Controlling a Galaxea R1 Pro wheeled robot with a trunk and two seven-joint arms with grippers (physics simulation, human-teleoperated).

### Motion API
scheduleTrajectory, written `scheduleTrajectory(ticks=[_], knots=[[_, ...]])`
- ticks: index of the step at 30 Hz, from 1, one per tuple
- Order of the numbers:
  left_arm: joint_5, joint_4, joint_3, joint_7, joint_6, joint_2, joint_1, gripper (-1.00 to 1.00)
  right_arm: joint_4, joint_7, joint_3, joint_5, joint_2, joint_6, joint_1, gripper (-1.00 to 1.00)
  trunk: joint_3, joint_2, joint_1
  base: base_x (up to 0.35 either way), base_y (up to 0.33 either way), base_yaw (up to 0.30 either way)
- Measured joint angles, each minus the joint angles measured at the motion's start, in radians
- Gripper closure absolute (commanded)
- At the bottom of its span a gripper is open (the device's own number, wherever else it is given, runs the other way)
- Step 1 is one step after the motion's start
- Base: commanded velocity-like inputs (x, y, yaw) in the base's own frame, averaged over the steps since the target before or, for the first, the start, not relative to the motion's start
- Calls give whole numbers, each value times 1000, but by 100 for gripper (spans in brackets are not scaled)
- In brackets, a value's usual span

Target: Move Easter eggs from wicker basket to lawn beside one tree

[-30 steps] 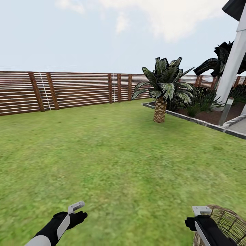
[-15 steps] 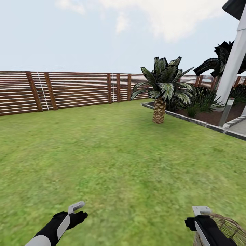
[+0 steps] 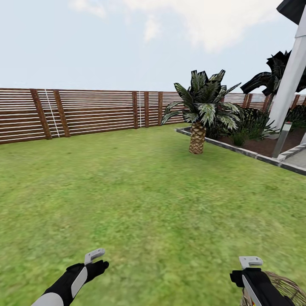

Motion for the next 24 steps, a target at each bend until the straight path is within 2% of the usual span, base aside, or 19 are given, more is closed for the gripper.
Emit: scheduleTrajectory(ticks=[8, 18, 24], knots=[[2, 1, -1, -17, -3, 0, 0, -100, 0, 0, 0, 1, 0, 0, 0, -100, 0, 0, 0, -13, 0, 0], [2, 1, -1, -20, 5, 0, 0, -100, 1, 0, 1, 1, 0, -1, 0, -100, 0, 0, 1, -285, 0, 0], [1, 2, -1, -20, -4, 0, 0, -100, 30, 0, 3, 1, 5, -8, 0, -100, 0, 0, 0, -57, 0, 0]])
